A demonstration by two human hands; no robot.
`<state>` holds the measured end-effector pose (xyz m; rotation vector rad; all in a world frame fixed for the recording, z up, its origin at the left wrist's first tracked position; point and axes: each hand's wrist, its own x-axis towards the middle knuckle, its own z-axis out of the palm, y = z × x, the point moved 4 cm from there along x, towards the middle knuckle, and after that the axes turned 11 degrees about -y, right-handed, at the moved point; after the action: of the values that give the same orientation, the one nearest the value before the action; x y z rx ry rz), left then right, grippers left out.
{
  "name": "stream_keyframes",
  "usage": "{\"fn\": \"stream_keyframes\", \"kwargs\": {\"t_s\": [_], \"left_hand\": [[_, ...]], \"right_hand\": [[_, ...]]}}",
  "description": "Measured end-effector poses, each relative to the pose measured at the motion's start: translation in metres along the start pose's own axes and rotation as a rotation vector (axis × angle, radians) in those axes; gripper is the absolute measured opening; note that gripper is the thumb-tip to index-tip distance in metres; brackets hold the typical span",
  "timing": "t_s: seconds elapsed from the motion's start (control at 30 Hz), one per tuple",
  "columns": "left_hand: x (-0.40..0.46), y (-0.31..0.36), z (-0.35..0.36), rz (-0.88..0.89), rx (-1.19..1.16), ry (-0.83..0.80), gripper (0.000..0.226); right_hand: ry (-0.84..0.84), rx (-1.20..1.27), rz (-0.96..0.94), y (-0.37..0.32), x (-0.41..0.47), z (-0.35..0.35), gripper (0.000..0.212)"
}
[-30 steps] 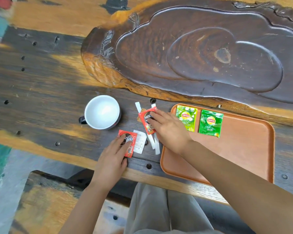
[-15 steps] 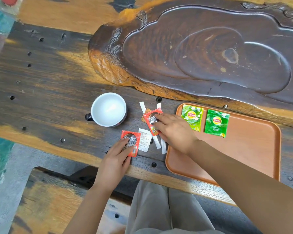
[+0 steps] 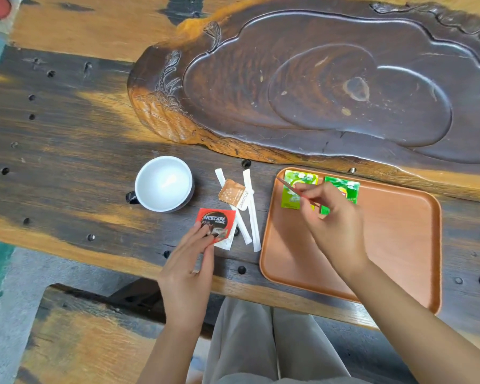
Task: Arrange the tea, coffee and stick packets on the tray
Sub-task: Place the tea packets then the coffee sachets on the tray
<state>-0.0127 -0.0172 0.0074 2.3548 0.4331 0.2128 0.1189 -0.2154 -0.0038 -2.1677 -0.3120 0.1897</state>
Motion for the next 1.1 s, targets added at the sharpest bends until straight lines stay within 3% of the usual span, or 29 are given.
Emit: {"fn": "stream_keyframes", "kwargs": {"t_s": [0.27,0.43,0.6,0.8,1.1], "left_hand": [[0.002,0.037,0.085,0.204,0.076,-0.284,0.025],[-0.013,0.04,0.111,0.256,0.16,-0.412,0.028],[-0.022,0.028,0.119,0.257,0.21,-0.507,0.019],[-0.021,0.031,0.112,0.304,0.287,-0.552,0.027],[-0.023,0.03,0.123,0.279,0.304,-0.743,0.04]], "right_hand": [[-0.123,-0.433,-0.14,0.038,-0.068,-0.035,0.011],[-0.165,-0.506,-0.161,0.054,-0.09,-0.027,0.02],[-0.187,-0.512,-0.155,0.066,-0.102,-0.013,0.049],[-0.185,-0.416,-0.039,0.069,-0.104,-0.018,0.024],[-0.24,-0.523,0.04,0.086,-0.101,-0.019,0.029]]}}
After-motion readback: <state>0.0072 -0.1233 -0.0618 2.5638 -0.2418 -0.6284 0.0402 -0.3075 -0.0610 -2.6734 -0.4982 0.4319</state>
